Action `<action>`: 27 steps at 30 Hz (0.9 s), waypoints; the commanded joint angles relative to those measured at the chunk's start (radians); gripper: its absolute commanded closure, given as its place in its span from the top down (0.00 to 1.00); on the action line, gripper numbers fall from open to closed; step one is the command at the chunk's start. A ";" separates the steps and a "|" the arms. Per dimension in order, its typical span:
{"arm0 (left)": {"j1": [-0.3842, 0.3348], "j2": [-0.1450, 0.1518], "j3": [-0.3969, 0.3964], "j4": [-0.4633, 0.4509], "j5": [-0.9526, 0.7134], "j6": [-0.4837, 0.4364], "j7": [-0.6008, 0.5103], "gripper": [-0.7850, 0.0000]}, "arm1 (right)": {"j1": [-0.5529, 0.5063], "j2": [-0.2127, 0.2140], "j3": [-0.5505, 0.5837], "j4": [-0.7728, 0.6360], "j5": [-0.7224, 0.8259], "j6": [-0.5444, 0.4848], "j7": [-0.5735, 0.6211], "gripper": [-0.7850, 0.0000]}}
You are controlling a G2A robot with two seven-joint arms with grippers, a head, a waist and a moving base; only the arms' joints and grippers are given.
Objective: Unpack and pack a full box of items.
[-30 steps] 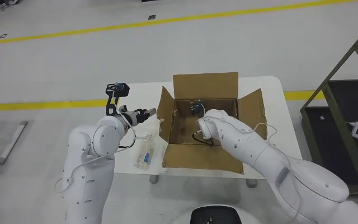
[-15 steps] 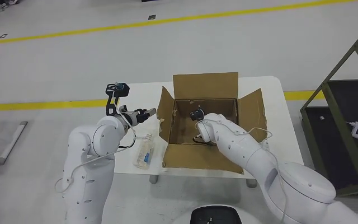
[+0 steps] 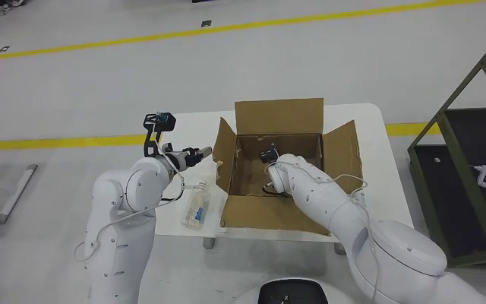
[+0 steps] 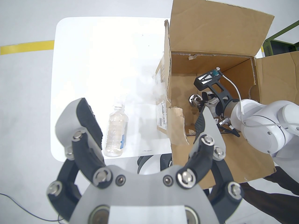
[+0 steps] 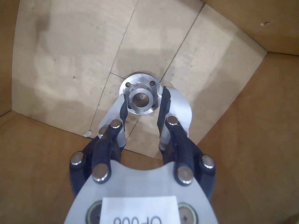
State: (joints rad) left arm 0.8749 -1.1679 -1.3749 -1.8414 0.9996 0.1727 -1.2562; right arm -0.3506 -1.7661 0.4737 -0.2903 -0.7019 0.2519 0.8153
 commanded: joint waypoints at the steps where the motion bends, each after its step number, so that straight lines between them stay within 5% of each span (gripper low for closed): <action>1: 0.000 0.000 0.000 0.000 0.000 0.000 0.000 1.00 | 0.001 -0.005 0.002 0.014 -0.001 -0.003 -0.003 0.43; 12: 0.000 0.000 0.000 0.000 0.000 0.000 0.000 1.00 | 0.009 -0.029 0.012 0.062 -0.012 -0.023 -0.002 0.32; 19: 0.000 0.000 0.000 0.000 0.000 0.000 0.000 1.00 | 0.011 -0.039 0.017 0.087 -0.023 -0.033 0.003 0.12; 20: 0.000 0.000 0.000 0.000 0.000 0.000 0.000 1.00 | 0.011 -0.040 0.018 0.088 -0.024 -0.034 0.003 0.00; 27: 0.000 0.000 0.000 0.000 0.000 0.000 0.000 1.00 | 0.015 -0.046 0.025 0.099 -0.034 -0.048 -0.002 0.00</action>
State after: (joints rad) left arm 0.8749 -1.1679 -1.3749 -1.8414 0.9996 0.1727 -1.2562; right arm -0.3364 -1.8114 0.4979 -0.1922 -0.7335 0.2078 0.8143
